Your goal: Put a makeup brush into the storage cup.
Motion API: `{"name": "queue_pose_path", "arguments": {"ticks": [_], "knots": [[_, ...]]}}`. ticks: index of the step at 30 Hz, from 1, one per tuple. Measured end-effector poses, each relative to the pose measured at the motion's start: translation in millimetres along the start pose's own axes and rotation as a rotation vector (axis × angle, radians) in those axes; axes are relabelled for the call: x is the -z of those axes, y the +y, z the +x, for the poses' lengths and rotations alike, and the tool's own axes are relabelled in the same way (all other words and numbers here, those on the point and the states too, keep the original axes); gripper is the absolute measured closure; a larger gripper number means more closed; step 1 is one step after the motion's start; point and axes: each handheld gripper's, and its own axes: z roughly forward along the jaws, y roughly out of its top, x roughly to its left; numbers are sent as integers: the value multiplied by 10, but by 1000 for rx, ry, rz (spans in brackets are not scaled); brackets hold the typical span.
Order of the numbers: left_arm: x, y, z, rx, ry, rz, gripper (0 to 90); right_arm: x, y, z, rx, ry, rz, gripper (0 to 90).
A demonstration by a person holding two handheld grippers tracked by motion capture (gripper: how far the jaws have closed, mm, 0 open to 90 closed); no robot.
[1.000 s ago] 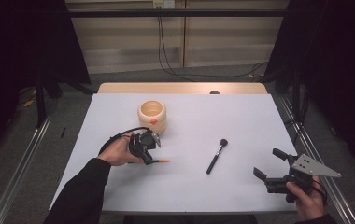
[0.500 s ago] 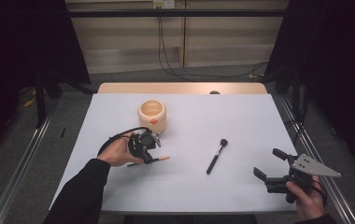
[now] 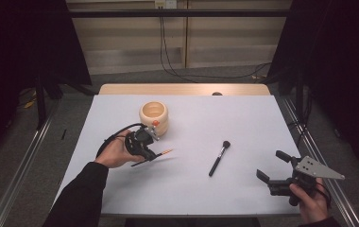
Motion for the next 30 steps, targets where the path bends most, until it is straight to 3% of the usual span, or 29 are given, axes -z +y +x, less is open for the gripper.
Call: {"name": "queue_pose_path", "arguments": {"ticks": [3,14,15,19,23,25,26,30], "knots": [[38,-8,0,35,3,-42,836,3,1,-1,1,-1,1,0],[128,-59,8,88,9,-147,836,1,1,-2,-4,-5,-3,0],[141,-65,-7,115,25,-195,836,1,2,1,-5,-4,-2,0],[199,-91,-12,146,53,-282,836,3,2,-1,-4,-7,-4,0],[255,-114,-16,167,84,-338,836,1,1,-2,-4,-7,-3,0],[274,-121,-4,155,83,-336,837,-1,0,-3,-6,-12,-6,0],[268,-123,-20,172,95,-369,837,-1,0,-3,-6,-12,-6,0],[300,-130,-34,190,106,-399,837,2,1,-1,-5,-7,-3,0]]}}
